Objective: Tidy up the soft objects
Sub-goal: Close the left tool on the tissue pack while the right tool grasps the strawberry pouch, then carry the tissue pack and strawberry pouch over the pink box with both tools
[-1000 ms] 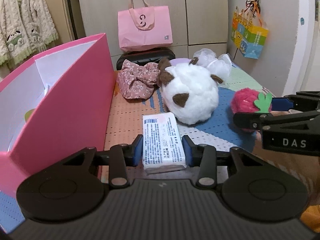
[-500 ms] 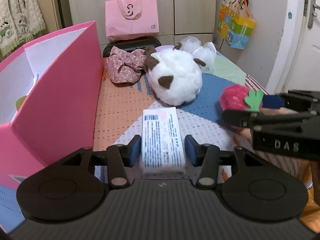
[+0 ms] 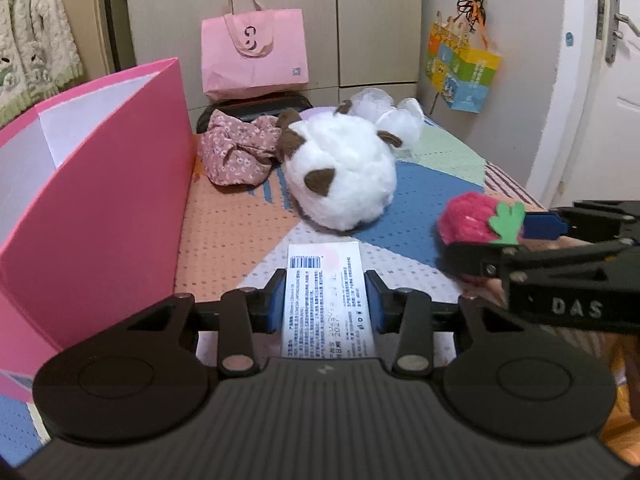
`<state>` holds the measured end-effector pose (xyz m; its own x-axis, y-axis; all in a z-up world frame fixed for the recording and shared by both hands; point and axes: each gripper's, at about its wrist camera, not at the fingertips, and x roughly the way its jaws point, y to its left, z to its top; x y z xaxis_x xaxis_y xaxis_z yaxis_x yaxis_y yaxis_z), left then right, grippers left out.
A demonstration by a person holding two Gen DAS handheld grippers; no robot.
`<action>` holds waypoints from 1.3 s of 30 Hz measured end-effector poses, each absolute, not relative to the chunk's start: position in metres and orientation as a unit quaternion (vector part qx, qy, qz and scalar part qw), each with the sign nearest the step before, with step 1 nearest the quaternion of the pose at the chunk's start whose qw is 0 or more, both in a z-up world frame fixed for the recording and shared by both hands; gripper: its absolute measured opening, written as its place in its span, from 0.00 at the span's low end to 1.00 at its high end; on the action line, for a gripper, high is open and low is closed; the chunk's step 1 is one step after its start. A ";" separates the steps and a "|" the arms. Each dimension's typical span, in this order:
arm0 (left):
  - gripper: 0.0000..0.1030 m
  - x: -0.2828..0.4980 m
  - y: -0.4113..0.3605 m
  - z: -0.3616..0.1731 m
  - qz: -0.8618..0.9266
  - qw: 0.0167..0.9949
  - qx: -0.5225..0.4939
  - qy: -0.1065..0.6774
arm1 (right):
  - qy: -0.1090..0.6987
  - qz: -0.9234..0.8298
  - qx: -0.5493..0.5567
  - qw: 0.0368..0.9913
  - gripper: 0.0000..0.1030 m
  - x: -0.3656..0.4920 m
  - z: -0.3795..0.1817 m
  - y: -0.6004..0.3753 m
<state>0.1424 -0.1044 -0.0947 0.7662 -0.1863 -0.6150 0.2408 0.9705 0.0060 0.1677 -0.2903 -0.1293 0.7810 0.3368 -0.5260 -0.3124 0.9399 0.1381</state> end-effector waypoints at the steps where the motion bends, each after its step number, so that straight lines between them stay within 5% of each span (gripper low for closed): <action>1: 0.38 0.141 -0.104 -0.094 -0.116 0.938 0.040 0.324 | 0.282 0.172 0.025 0.943 0.59 0.167 -0.130 -0.291; 21: 0.38 0.121 -0.042 -0.060 -0.214 0.894 -0.079 0.385 | 0.315 0.192 0.008 0.930 0.59 0.147 -0.111 -0.280; 39: 0.38 0.092 0.013 -0.039 -0.242 0.857 -0.077 0.448 | 0.374 0.357 -0.030 0.855 0.59 0.124 -0.052 -0.213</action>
